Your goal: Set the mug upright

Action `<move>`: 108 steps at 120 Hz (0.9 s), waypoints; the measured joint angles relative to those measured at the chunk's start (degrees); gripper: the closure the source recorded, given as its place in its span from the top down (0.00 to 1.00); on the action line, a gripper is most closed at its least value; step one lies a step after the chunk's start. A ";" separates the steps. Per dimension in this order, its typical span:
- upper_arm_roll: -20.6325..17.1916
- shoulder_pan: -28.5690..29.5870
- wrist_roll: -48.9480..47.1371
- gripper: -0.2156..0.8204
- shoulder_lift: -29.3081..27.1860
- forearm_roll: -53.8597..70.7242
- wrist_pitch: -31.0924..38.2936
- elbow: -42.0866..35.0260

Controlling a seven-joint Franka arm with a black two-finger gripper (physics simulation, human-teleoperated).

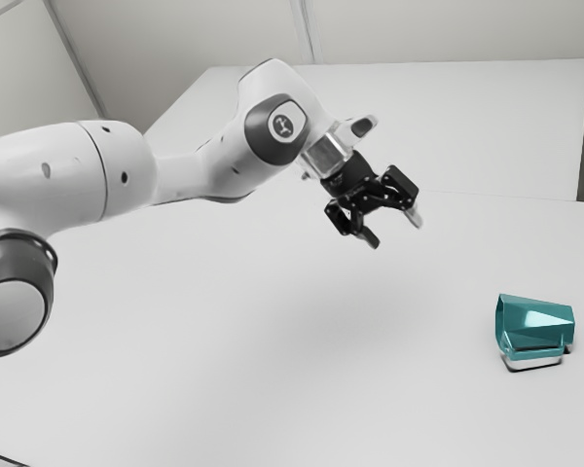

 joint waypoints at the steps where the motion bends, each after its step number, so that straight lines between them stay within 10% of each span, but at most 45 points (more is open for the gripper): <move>1: -0.10 -0.18 -0.01 0.79 0.16 -0.49 0.25 -0.10; 108: -1.82 -8.81 1.26 0.79 16.24 -27.99 16.13 4.41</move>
